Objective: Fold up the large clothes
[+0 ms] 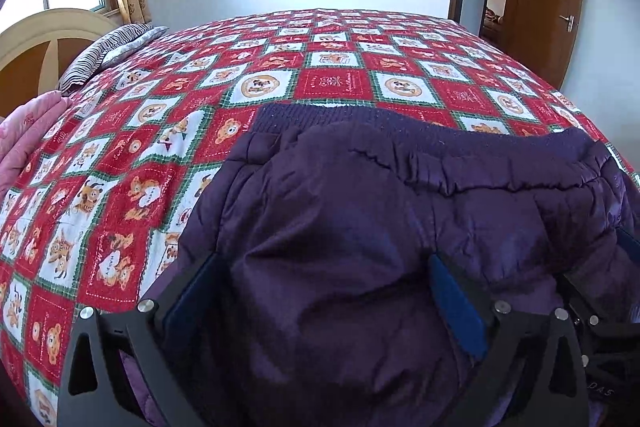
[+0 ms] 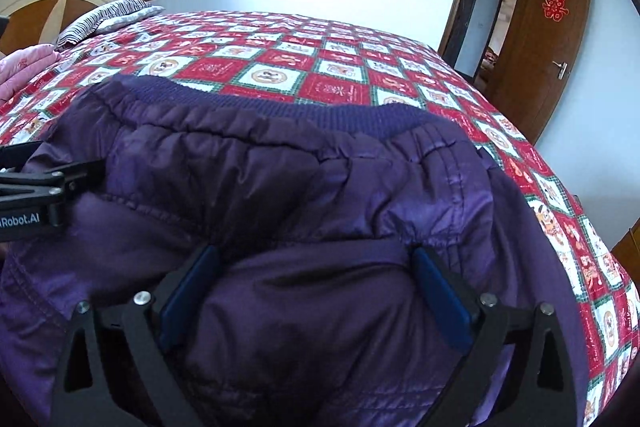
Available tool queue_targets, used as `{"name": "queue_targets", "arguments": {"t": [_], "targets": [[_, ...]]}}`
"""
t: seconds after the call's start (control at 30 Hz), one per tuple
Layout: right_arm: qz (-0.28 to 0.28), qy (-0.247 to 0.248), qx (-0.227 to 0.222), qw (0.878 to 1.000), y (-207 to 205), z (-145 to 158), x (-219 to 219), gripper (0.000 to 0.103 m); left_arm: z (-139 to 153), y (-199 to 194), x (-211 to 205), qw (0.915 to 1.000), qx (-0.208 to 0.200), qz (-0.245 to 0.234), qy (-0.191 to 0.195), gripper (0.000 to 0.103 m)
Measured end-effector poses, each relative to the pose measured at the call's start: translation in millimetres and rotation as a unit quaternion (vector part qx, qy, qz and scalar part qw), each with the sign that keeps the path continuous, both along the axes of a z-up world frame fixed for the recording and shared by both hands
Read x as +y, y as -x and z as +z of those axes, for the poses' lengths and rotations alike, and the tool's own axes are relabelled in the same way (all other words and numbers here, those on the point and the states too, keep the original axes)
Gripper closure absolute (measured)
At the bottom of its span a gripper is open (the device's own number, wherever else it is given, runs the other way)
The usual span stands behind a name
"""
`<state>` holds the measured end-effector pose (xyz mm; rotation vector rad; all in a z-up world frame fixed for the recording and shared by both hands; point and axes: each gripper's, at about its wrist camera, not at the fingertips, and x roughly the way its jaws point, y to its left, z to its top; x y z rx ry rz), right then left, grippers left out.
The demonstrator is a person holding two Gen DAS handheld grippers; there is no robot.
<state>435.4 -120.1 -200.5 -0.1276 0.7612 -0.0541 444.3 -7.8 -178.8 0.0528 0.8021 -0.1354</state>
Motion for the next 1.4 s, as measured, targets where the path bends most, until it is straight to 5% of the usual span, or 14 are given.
{"name": "queue_targets", "arguments": {"t": [0.2,0.6,0.87,1.0,1.13,1.27,1.4], "targets": [[0.031,-0.013,-0.065,0.997,56.2,33.8,19.2,0.007,1.1,0.9,6.0,0.9997,-0.002,-0.003,0.025,0.001],[0.033,0.016,-0.041,0.998,57.6,-7.6,37.9,0.004,5.1,11.3,11.3,0.9993,-0.01,-0.005,0.037,0.001],[0.043,-0.005,-0.051,0.998,68.8,5.4,26.6,0.006,34.2,88.6,59.5,0.9964,-0.051,0.028,0.062,0.001],[0.04,-0.008,-0.097,0.994,106.6,25.8,20.7,0.006,33.0,125.9,97.6,0.9936,-0.055,0.06,0.079,0.001],[0.046,0.009,-0.052,0.998,106.6,0.6,27.8,0.006,5.7,140.4,129.8,0.9849,-0.013,0.105,0.137,0.001],[0.039,0.015,-0.051,0.998,100.4,-11.9,30.5,0.004,-15.0,143.1,139.6,0.9657,0.022,0.118,0.231,0.001],[0.043,0.018,-0.051,0.998,96.2,-13.3,31.2,0.004,-22.0,132.0,127.8,0.9595,0.028,0.104,0.26,0.001]]}}
